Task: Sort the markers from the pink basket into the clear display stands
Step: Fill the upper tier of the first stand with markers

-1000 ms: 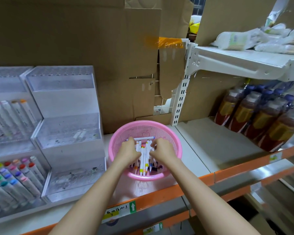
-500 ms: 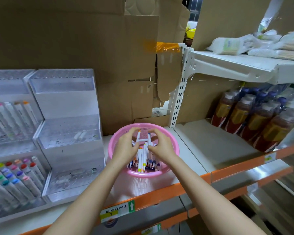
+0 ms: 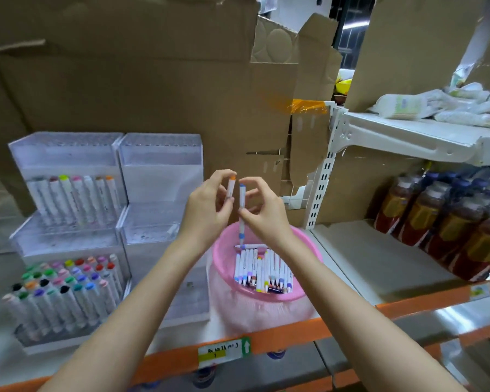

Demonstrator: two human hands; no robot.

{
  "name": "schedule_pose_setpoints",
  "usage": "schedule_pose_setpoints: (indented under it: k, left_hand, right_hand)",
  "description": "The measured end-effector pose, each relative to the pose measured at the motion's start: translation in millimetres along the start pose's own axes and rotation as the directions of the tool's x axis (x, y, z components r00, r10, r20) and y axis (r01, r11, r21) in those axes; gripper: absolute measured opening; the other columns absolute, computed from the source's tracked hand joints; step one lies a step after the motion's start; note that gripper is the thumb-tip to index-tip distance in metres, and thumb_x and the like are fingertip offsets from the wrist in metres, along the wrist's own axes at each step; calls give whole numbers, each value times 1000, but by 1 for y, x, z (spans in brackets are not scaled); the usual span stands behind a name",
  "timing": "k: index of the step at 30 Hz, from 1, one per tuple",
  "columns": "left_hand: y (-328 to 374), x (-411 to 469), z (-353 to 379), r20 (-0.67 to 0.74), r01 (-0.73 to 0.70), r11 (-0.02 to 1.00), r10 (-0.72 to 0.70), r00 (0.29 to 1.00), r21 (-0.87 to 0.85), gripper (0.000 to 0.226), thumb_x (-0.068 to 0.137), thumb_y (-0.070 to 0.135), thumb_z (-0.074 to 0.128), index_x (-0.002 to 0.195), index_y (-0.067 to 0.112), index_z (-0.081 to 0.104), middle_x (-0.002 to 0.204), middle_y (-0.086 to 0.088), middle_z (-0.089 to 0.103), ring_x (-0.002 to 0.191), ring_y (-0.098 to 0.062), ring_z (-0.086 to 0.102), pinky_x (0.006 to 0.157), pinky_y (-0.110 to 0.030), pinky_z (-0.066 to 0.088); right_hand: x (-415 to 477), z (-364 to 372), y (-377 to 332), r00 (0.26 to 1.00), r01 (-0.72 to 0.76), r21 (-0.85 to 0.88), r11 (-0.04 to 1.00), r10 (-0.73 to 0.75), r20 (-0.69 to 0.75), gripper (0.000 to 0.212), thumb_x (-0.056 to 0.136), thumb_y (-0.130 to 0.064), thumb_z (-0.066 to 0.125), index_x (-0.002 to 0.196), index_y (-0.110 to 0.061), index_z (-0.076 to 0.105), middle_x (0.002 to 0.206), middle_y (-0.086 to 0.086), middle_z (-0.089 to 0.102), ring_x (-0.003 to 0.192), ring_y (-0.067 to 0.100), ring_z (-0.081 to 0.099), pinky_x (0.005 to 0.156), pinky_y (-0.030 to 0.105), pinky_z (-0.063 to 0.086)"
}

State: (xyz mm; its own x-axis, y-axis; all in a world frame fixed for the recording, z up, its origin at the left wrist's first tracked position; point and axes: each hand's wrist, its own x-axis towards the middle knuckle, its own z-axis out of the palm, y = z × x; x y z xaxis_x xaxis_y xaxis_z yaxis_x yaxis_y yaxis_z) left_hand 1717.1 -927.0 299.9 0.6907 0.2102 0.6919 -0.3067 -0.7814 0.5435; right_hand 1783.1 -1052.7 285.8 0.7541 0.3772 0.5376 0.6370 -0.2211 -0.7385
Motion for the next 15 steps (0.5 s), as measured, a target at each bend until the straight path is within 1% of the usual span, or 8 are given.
schedule_pose_setpoints:
  k: [2, 4, 5, 7, 9, 12, 14, 15]
  left_hand:
    - [-4, 2, -20, -26, 15, 1000, -15, 1000, 8, 42, 84, 5, 64, 120, 24, 55, 78, 5, 59, 70, -7, 59, 64, -13, 44]
    - [-10, 2, -39, -47, 26, 999, -25, 999, 22, 41, 85, 7, 64, 120, 26, 54, 84, 3, 61, 74, -3, 59, 64, -6, 43]
    - [-13, 2, -48, -62, 18, 999, -16, 998, 34, 41, 85, 7, 65, 120, 25, 53, 86, 3, 61, 74, -2, 59, 64, -3, 42]
    - [-19, 2, -67, -98, 13, 999, -10, 995, 37, 40, 84, 6, 65, 118, 23, 54, 83, 5, 59, 73, -1, 59, 64, -3, 43]
    - [-25, 2, -88, -142, 33, 999, -30, 989, 18, 38, 84, 6, 65, 117, 22, 54, 79, 10, 56, 74, 2, 59, 65, -3, 43]
    - [-37, -2, -120, -178, 33, 999, -27, 984, 29, 38, 84, 7, 67, 116, 22, 55, 78, 15, 55, 77, 2, 59, 66, -2, 41]
    - [-48, -5, -141, -186, 24, 998, -13, 982, 57, 39, 84, 9, 68, 117, 24, 55, 79, 14, 55, 79, 1, 58, 67, -2, 41]
    - [-55, -5, -151, -193, 27, 997, -13, 981, 70, 39, 84, 10, 68, 118, 24, 55, 80, 15, 55, 80, 1, 58, 67, -2, 42]
  right_hand:
    - [7, 12, -16, 999, 45, 22, 999, -45, 6, 44, 75, 2, 62, 114, -19, 57, 96, -3, 66, 82, 10, 65, 72, 33, 58]
    - [13, 24, -31, 997, 76, 50, 996, -77, 22, 44, 77, 2, 62, 115, -18, 56, 91, -3, 66, 80, 11, 65, 73, 33, 57]
    - [16, 31, -38, 995, 90, 58, 994, -92, 30, 44, 77, 1, 62, 116, -19, 56, 89, -2, 67, 78, 12, 65, 73, 35, 57]
    - [23, 45, -51, 992, 114, 70, 991, -117, 39, 45, 76, -3, 62, 116, -22, 55, 87, -1, 67, 73, 15, 66, 72, 41, 56]
    - [30, 61, -65, 990, 129, 94, 987, -134, 41, 47, 76, -3, 62, 116, -25, 54, 91, -5, 64, 70, 16, 66, 71, 43, 56]
    - [37, 85, -87, 987, 151, 134, 979, -157, 34, 48, 78, -1, 63, 119, -24, 54, 94, -3, 61, 64, 16, 66, 67, 34, 57]
    - [40, 105, -100, 985, 163, 176, 971, -171, 33, 47, 81, 0, 63, 121, -21, 53, 92, -3, 59, 61, 16, 65, 60, 26, 54]
    - [42, 116, -105, 984, 166, 197, 966, -175, 32, 46, 81, 1, 62, 121, -21, 53, 91, -4, 58, 60, 16, 64, 59, 25, 53]
